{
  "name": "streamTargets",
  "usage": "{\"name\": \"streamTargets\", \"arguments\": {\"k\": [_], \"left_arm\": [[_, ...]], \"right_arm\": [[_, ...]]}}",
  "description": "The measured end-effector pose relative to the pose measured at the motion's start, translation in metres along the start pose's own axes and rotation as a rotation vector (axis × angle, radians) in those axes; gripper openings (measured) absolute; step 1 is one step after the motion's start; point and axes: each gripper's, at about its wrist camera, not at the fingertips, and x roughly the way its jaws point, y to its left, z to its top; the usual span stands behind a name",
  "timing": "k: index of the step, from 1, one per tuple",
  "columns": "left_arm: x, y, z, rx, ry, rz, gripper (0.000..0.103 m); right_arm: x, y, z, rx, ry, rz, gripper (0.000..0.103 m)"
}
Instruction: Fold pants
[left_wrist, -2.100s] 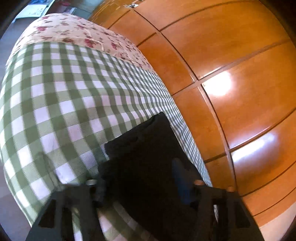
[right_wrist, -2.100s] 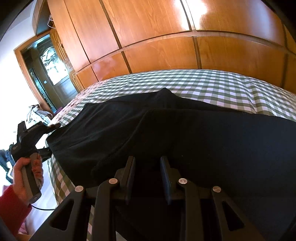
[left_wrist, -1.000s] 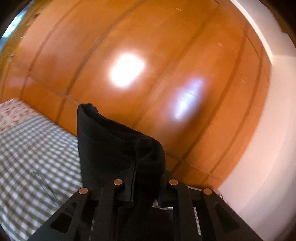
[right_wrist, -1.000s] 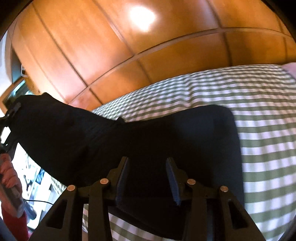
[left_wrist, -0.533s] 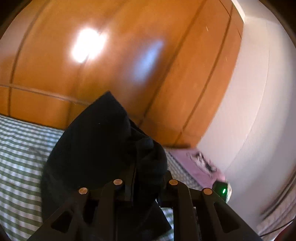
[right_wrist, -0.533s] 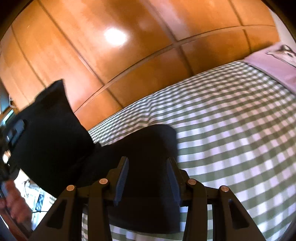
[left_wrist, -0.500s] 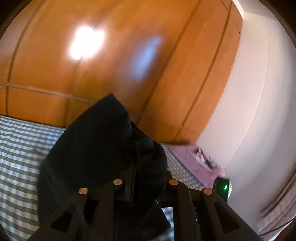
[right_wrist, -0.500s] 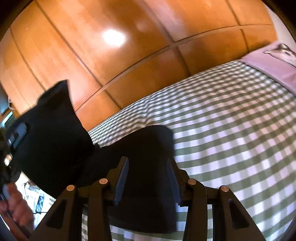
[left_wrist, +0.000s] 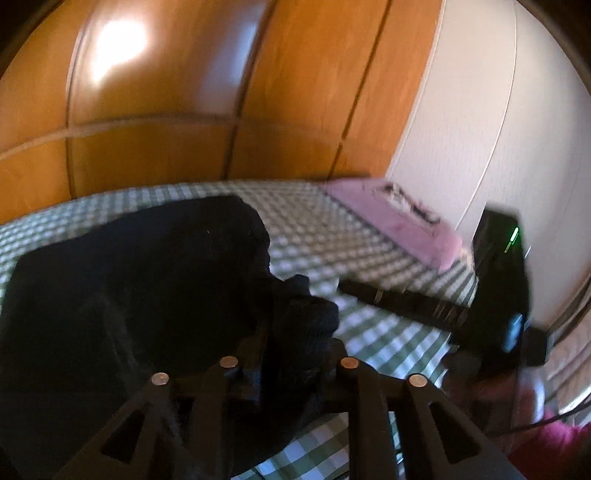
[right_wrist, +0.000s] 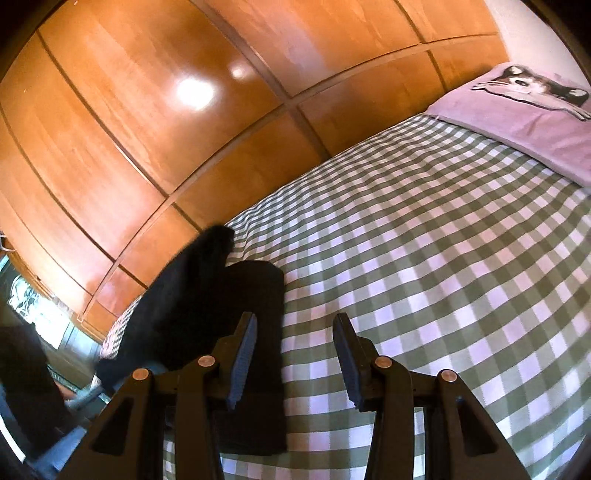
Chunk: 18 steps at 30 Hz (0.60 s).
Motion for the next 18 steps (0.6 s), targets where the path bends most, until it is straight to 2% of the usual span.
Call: {"name": "streamTargets", "arguments": {"k": [2, 4, 5, 9, 11, 14, 18], "left_arm": [[0.012, 0.0, -0.01, 0.012, 0.042, -0.023, 0.035], [0.009, -0.006, -0.016, 0.057, 0.02, -0.041, 0.05], [0.006, -0.009, -0.014, 0.073, 0.018, -0.061, 0.053], [-0.015, -0.014, -0.011, 0.104, -0.001, -0.197, 0.055], [-0.03, -0.008, -0.01, 0.09, -0.032, -0.211, 0.056], [-0.052, 0.015, -0.005, 0.028, -0.117, -0.138, 0.056], [-0.079, 0.066, -0.002, -0.107, -0.207, 0.078, 0.057]], "right_arm": [[-0.001, 0.001, 0.0, -0.002, -0.003, -0.002, 0.044], [-0.002, 0.004, 0.0, -0.009, -0.003, -0.003, 0.044], [-0.002, 0.006, -0.001, -0.011, -0.003, -0.001, 0.044], [-0.004, 0.015, 0.0, -0.027, -0.006, 0.031, 0.05], [-0.003, 0.024, 0.0, -0.041, -0.001, 0.059, 0.051], [0.004, 0.037, -0.001, -0.077, 0.027, 0.095, 0.051], [0.025, 0.053, -0.006, -0.115, 0.096, 0.133, 0.051]]}}
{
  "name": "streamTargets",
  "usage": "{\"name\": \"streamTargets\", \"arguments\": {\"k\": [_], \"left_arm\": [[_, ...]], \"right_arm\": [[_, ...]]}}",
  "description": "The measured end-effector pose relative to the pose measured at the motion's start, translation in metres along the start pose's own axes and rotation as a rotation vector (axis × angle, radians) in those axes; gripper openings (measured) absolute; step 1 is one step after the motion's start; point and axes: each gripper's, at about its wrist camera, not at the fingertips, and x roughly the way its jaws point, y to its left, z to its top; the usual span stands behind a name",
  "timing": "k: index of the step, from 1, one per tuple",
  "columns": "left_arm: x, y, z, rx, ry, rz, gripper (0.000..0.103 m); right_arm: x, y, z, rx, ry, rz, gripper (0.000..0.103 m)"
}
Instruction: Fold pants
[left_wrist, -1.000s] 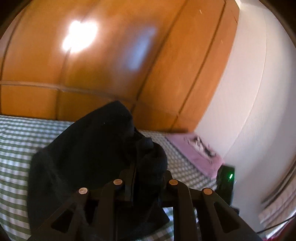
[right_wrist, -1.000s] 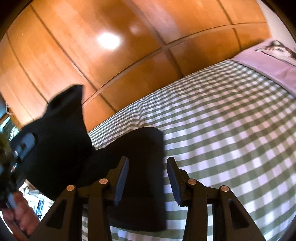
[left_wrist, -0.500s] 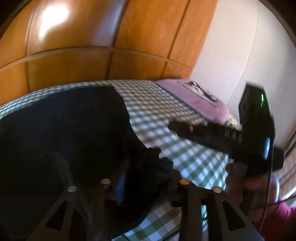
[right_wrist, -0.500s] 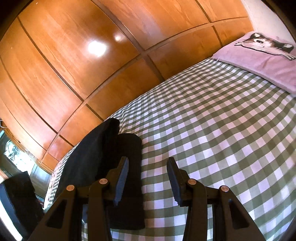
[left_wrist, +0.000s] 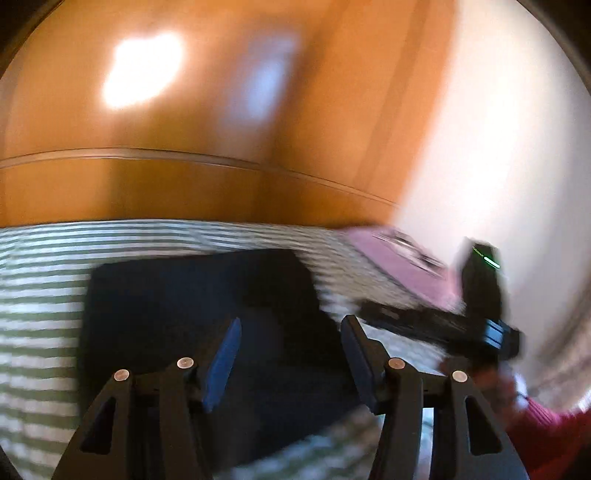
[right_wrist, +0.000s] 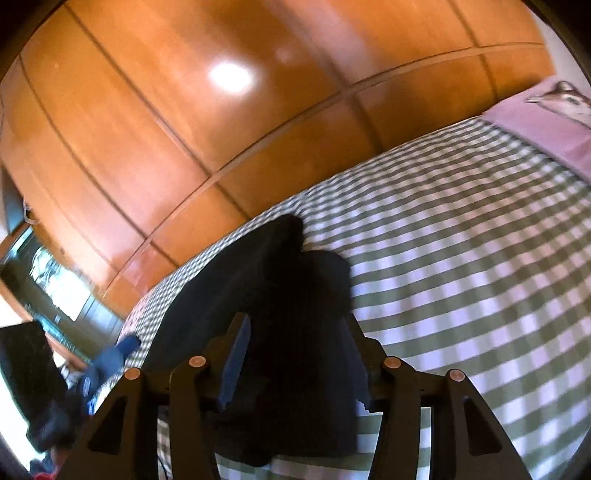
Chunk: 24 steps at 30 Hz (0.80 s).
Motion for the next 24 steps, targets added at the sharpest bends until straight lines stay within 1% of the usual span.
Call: {"name": "streamTargets", "arguments": {"k": [2, 4, 5, 6, 7, 8, 9, 11, 12, 13, 14, 17, 19, 21, 23, 24], "left_arm": [[-0.005, 0.031, 0.0, -0.069, -0.012, 0.14, 0.057], [-0.005, 0.054, -0.002, -0.112, 0.003, 0.235, 0.057], [-0.002, 0.069, -0.007, -0.137, 0.026, 0.282, 0.057], [0.003, 0.078, -0.012, -0.155, 0.05, 0.308, 0.057], [0.008, 0.088, -0.019, -0.179, 0.08, 0.328, 0.059], [0.014, 0.096, -0.028, -0.212, 0.107, 0.316, 0.062], [0.016, 0.102, -0.034, -0.242, 0.12, 0.304, 0.067], [0.015, 0.108, -0.043, -0.309, 0.111, 0.272, 0.067], [0.016, 0.106, -0.045, -0.332, 0.111, 0.232, 0.067], [0.018, 0.102, -0.046, -0.334, 0.12, 0.229, 0.067], [0.019, 0.089, -0.045, -0.297, 0.12, 0.264, 0.067], [0.019, 0.066, -0.041, -0.189, 0.114, 0.294, 0.067], [0.022, 0.062, -0.042, -0.181, 0.12, 0.303, 0.069], [0.026, 0.061, -0.046, -0.175, 0.12, 0.318, 0.073], [0.027, 0.062, -0.049, -0.164, 0.124, 0.318, 0.073], [0.025, 0.063, -0.05, -0.167, 0.121, 0.309, 0.073]], "right_arm": [[0.013, 0.003, -0.001, -0.006, 0.036, 0.006, 0.051], [0.025, 0.004, -0.002, -0.001, 0.072, 0.015, 0.052], [0.028, 0.005, -0.003, -0.002, 0.076, 0.02, 0.052], [0.03, 0.007, -0.003, -0.008, 0.084, 0.026, 0.049], [0.032, 0.01, -0.004, -0.022, 0.098, 0.022, 0.043], [0.035, 0.013, -0.005, -0.039, 0.117, 0.01, 0.022], [0.036, 0.016, -0.007, -0.057, 0.137, 0.0, 0.017], [0.031, 0.022, -0.008, -0.076, 0.136, -0.011, 0.015], [0.027, 0.023, -0.006, -0.075, 0.131, -0.008, 0.013], [0.021, 0.025, -0.003, -0.07, 0.121, -0.005, 0.013], [0.015, 0.025, 0.001, -0.065, 0.109, -0.003, 0.012], [0.004, 0.02, 0.008, -0.054, 0.095, -0.035, 0.011], [0.009, 0.013, 0.004, -0.044, 0.121, -0.056, 0.011], [0.021, 0.005, -0.006, -0.053, 0.156, -0.109, 0.01], [0.022, 0.004, -0.01, -0.053, 0.136, -0.113, 0.011], [0.02, 0.005, -0.009, -0.049, 0.133, -0.113, 0.014]]}}
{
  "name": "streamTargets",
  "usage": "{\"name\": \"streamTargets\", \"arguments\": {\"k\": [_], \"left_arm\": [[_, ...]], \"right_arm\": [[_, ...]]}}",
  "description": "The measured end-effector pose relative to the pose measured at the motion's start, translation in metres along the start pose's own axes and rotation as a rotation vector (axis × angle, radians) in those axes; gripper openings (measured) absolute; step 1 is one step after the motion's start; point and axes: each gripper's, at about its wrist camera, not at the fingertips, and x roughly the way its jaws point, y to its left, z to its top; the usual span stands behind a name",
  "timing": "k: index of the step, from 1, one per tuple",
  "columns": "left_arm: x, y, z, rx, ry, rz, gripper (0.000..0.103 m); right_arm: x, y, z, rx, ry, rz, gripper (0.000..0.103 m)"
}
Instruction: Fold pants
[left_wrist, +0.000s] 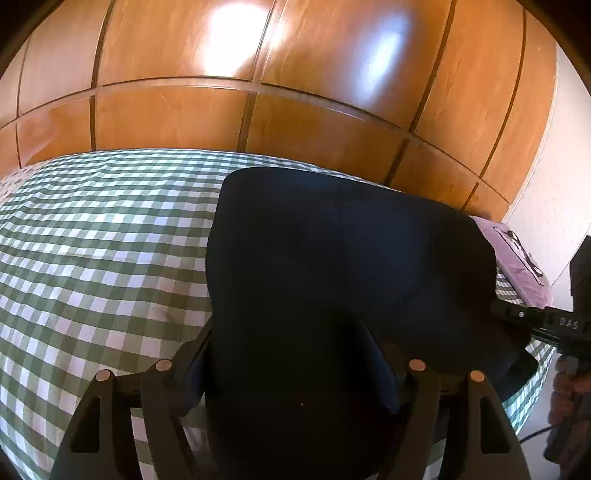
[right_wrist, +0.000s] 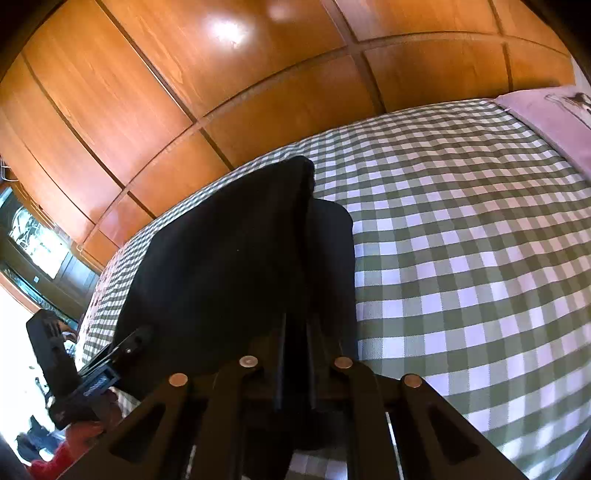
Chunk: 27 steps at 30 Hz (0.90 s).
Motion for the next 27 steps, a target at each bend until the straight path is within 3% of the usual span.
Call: {"name": "streamTargets", "arguments": {"k": [3, 6, 8, 11, 15, 19, 21, 24, 27], "left_arm": [[-0.008, 0.014, 0.013, -0.058, 0.053, -0.033, 0.073], [-0.033, 0.027, 0.032, -0.108, -0.013, -0.013, 0.073], [-0.042, 0.026, 0.051, -0.095, -0.053, -0.032, 0.073], [-0.029, 0.009, 0.077, -0.001, -0.033, -0.024, 0.073], [0.017, -0.022, 0.097, 0.133, 0.074, -0.008, 0.067], [0.052, -0.042, 0.095, 0.227, 0.145, 0.046, 0.066], [0.066, -0.045, 0.092, 0.259, 0.162, 0.075, 0.066], [0.075, -0.043, 0.092, 0.242, 0.156, 0.071, 0.069], [0.085, -0.041, 0.093, 0.227, 0.157, 0.063, 0.073]], "right_arm": [[-0.018, 0.01, 0.01, -0.043, -0.044, -0.046, 0.021], [-0.039, 0.033, 0.029, -0.155, -0.126, -0.057, 0.023], [-0.038, 0.056, 0.044, -0.246, -0.147, -0.029, 0.033], [-0.01, 0.085, 0.059, -0.336, -0.097, -0.032, 0.033], [0.038, 0.094, 0.065, -0.343, 0.002, -0.042, 0.033], [0.07, 0.076, 0.063, -0.352, 0.037, -0.171, 0.023], [0.075, 0.06, 0.061, -0.32, 0.035, -0.196, 0.015], [0.074, 0.04, 0.059, -0.261, 0.005, -0.168, 0.001], [0.082, 0.026, 0.058, -0.227, -0.032, -0.142, 0.0]]}}
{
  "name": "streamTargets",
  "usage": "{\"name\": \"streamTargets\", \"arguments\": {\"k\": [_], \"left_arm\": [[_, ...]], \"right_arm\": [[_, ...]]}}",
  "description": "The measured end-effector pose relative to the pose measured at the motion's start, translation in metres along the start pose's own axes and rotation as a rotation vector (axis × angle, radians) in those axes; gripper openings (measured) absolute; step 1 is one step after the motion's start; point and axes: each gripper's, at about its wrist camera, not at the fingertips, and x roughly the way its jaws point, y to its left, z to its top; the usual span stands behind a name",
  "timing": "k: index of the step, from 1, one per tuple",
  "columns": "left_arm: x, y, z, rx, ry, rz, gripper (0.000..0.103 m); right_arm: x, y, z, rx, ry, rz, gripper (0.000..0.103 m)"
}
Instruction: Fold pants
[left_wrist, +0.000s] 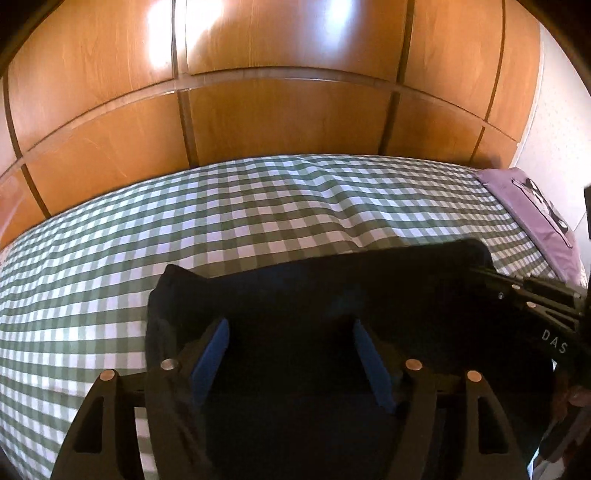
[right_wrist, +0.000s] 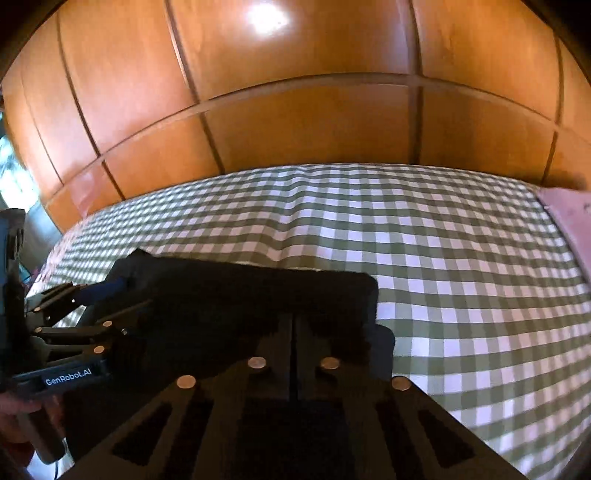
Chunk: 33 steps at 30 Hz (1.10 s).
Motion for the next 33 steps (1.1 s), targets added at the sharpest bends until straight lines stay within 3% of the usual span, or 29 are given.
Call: {"name": "streamTargets", "arguments": {"k": [5, 14, 19, 23, 33], "left_arm": [[0.011, 0.012, 0.005, -0.067, 0.003, -0.051, 0.075], [-0.018, 0.001, -0.011, -0.012, -0.047, 0.023, 0.075], [-0.035, 0.002, -0.019, -0.014, -0.048, 0.054, 0.074], [-0.052, 0.006, -0.025, -0.045, -0.046, 0.064, 0.074], [-0.069, 0.005, -0.051, -0.035, -0.065, 0.082, 0.074]], "right_arm": [[-0.001, 0.008, 0.003, -0.001, -0.025, -0.006, 0.0], [-0.02, 0.014, -0.009, 0.012, -0.064, 0.02, 0.0], [-0.045, 0.028, -0.022, 0.011, -0.076, 0.016, 0.008], [-0.065, 0.034, -0.033, 0.018, -0.093, 0.059, 0.022], [-0.069, 0.034, -0.058, -0.004, -0.071, 0.031, 0.022]]}}
